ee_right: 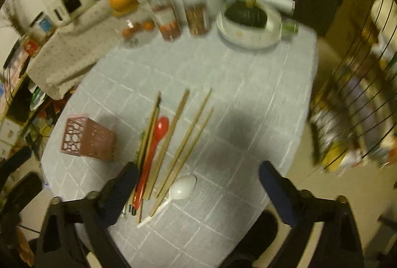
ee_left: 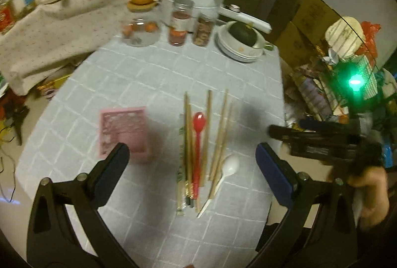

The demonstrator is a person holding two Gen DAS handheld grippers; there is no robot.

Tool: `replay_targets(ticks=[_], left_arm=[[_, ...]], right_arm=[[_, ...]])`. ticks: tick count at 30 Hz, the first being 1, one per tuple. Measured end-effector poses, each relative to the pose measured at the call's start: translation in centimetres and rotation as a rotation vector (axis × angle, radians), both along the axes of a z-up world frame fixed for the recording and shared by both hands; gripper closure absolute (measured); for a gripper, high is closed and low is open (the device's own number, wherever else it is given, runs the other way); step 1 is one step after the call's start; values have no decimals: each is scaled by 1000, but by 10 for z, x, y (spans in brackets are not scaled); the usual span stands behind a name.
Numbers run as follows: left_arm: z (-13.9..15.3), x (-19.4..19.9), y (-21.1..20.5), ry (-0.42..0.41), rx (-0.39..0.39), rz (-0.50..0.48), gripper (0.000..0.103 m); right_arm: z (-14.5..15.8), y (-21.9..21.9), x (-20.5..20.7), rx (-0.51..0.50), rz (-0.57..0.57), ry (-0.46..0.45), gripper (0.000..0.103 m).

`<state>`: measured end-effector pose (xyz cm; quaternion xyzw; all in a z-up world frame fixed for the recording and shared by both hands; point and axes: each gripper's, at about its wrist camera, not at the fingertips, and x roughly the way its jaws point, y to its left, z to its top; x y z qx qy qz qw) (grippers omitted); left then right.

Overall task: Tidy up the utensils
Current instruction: 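Grasp one wooden chopstick with the left gripper while the right gripper grasps another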

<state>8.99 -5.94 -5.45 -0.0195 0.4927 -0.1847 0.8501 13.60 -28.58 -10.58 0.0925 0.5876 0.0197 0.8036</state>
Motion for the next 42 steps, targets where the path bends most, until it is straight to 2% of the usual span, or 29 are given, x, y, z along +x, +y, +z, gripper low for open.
replay_targets(ticks=[4, 6, 8, 12, 14, 17, 23, 25, 27, 31, 36, 39, 41, 42], left_arm=[[-6, 9, -10, -20, 35, -15, 3], [-9, 11, -10, -32, 45, -13, 6], [-11, 13, -10, -33, 42, -13, 9], [-11, 20, -8, -39, 36, -2, 11], [-14, 23, -10, -37, 51, -1, 16], [-19, 28, -7, -15, 61, 9, 23], [-19, 28, -4, -14, 48, 16, 23], [-18, 27, -4, -18, 48, 14, 24], [-16, 27, -4, -21, 42, 7, 25], [-17, 29, -15, -37, 77, -27, 32], [-24, 36, -39, 2, 80, -83, 36], [-34, 50, -68, 42, 121, -140, 51], [-45, 58, -83, 73, 150, -162, 54], [-54, 66, -92, 100, 166, -177, 60]], right_arm=[[-30, -11, 13, 79, -9, 47, 38], [-47, -14, 20, 106, -19, 85, 53], [-60, -15, 27, 134, -25, 112, 62], [-76, -9, 40, 170, -52, 145, 69], [-83, -7, 47, 184, -73, 157, 72], [-93, 1, 54, 169, -92, 181, 82], [-120, 13, 62, 137, -122, 239, 85], [-120, 13, 62, 143, -139, 224, 86], [-120, 12, 62, 144, -142, 222, 93], [-119, -7, 52, 260, -197, 203, 96], [-97, -32, 38, 385, -230, 145, 97], [-87, -44, 27, 415, -244, 141, 97], [-83, -52, 20, 410, -251, 155, 97], [-83, -55, 17, 411, -253, 161, 97]])
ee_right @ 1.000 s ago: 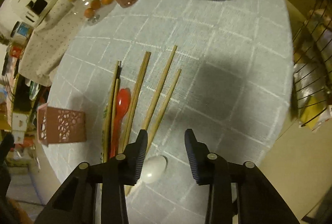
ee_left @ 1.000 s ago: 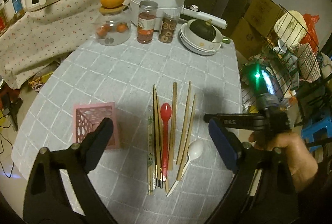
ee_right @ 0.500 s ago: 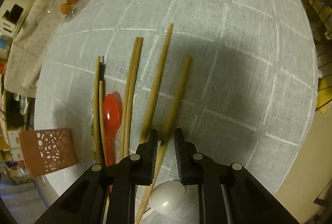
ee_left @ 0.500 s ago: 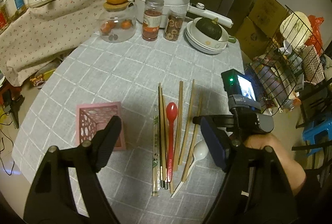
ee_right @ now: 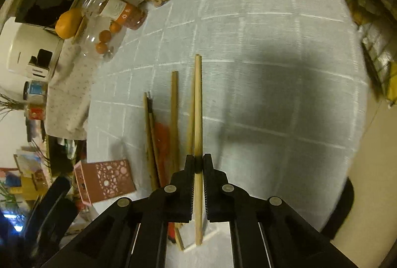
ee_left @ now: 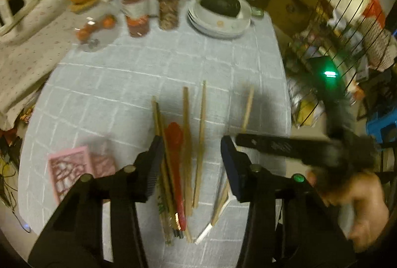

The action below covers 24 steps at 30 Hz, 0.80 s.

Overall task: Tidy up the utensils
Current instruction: 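Grasp one wooden chopstick with the left gripper while the right gripper grasps another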

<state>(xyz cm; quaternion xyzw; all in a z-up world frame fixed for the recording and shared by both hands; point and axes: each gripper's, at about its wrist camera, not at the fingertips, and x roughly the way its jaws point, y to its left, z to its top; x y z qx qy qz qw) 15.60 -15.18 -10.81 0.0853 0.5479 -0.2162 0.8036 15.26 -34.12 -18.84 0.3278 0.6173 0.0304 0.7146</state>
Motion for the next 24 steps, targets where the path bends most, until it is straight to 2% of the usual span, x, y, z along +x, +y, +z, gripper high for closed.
replay_targets(ticks=[1, 3, 7, 12, 19, 24], left_arm=[[-7, 5, -8, 18, 14, -12, 71], [-26, 17, -22, 57, 55, -35, 81], [-58, 36, -40, 130, 58, -49, 89], [-93, 57, -55, 190, 77, -16, 90], [-121, 60, -64, 189, 139, -22, 94], [-116, 52, -63, 150, 136, -49, 96]], right_arm=[[2, -1, -3, 3, -1, 1, 97], [3, -4, -6, 11, -4, 3, 96], [6, -6, -8, 35, 0, 2, 96], [10, -11, -11, 63, 1, -6, 96], [15, -8, -14, 55, 23, -8, 96], [17, -4, -16, 39, 23, -13, 97]])
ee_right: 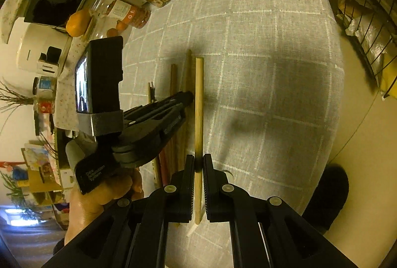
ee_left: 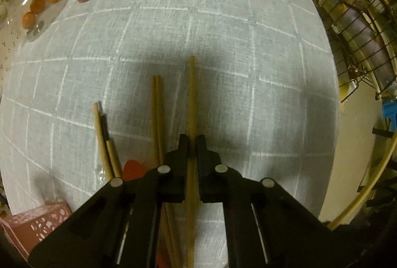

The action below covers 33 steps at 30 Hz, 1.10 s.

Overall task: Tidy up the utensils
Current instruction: 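Grasp one wooden chopstick with the left gripper while the right gripper grasps another, then lift both chopsticks and lower them into the pink holder with both grippers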

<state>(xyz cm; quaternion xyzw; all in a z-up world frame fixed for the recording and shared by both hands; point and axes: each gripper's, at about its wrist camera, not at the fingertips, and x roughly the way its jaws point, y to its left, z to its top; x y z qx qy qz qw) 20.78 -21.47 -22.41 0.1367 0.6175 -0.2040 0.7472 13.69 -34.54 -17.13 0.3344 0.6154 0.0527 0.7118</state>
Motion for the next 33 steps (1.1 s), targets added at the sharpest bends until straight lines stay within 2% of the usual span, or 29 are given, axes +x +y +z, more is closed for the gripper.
replay_targets(ticks=[5, 8, 12, 14, 20, 24, 26, 28, 33], left_arm=[[38, -19, 22, -49, -85, 6, 96], [62, -37, 38, -101, -110, 0, 96], [94, -68, 69, -172, -163, 2, 96], [112, -70, 76, -206, -180, 2, 96], [147, -101, 107, -312, -265, -5, 96], [174, -123, 137, -406, -344, 19, 96], [186, -127, 150, -427, -384, 47, 96], [201, -133, 160, -468, -414, 54, 96], [233, -142, 187, -595, -433, 79, 96]], right_arm=[[12, 6, -4, -5, 7, -42, 96], [24, 14, -8, -16, 27, -85, 96], [42, 24, -16, -67, 51, -141, 96], [54, 31, -20, -105, 73, -181, 96], [91, 55, -34, -202, 143, -299, 96], [114, 72, -38, -252, 177, -376, 96], [125, 80, -40, -277, 197, -415, 96], [135, 88, -42, -282, 208, -448, 96], [156, 106, -40, -263, 220, -517, 96]])
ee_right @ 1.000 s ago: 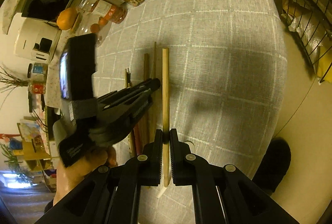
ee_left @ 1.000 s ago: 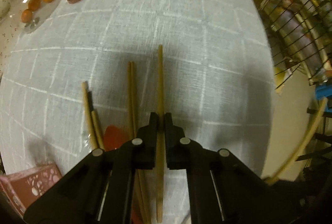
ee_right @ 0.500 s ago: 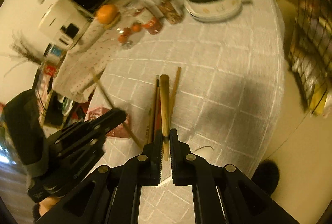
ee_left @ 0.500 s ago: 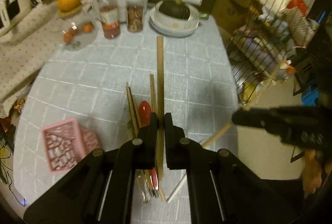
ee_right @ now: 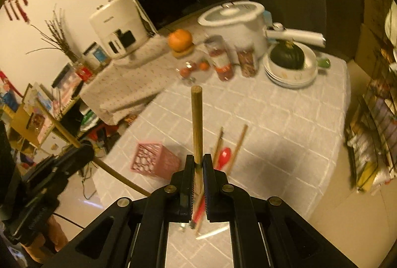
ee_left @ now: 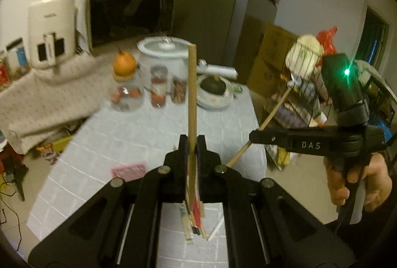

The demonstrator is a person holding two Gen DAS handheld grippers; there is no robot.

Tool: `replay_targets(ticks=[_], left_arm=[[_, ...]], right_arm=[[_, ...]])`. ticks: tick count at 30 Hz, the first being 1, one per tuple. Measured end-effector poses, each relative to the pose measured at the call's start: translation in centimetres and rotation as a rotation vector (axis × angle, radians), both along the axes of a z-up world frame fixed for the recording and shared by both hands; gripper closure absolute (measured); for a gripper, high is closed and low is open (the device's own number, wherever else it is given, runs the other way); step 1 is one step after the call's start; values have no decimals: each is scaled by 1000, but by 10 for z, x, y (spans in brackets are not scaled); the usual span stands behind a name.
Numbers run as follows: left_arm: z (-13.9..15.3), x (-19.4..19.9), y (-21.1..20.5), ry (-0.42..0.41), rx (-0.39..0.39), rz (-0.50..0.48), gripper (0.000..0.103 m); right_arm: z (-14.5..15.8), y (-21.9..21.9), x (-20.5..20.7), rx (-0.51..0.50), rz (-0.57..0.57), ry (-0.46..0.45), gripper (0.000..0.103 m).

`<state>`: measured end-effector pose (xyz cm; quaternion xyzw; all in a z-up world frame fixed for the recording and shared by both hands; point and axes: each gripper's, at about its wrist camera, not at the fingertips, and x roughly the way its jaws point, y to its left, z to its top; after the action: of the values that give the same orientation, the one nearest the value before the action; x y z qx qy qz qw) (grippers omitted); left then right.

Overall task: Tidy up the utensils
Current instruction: 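Lift both chopsticks and lower them into the pink holder with both grippers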

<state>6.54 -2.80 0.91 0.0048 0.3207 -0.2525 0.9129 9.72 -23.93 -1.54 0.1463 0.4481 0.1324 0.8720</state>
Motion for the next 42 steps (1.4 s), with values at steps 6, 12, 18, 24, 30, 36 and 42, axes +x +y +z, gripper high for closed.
replay_targets(ticks=[6, 12, 18, 24, 30, 36, 42], left_arm=[[6, 6, 27, -92, 26, 78, 96], [-1, 19, 38, -126, 67, 100, 96], [-25, 48, 41, -46, 97, 97, 96], [-53, 79, 49, 105, 89, 118, 96], [-74, 95, 49, 198, 103, 123, 96], [-86, 107, 57, 255, 50, 140, 96], [-85, 113, 62, 261, 5, 145, 88]], right_arm=[[22, 33, 5, 24, 56, -79, 96], [18, 69, 24, 39, 103, -100, 96], [-4, 94, 50, 22, 141, -42, 96], [-36, 107, 77, -4, 141, 58, 96], [-64, 117, 97, -42, 134, 143, 96], [-83, 122, 108, -23, 126, 191, 96], [-87, 121, 111, 39, 118, 199, 94]])
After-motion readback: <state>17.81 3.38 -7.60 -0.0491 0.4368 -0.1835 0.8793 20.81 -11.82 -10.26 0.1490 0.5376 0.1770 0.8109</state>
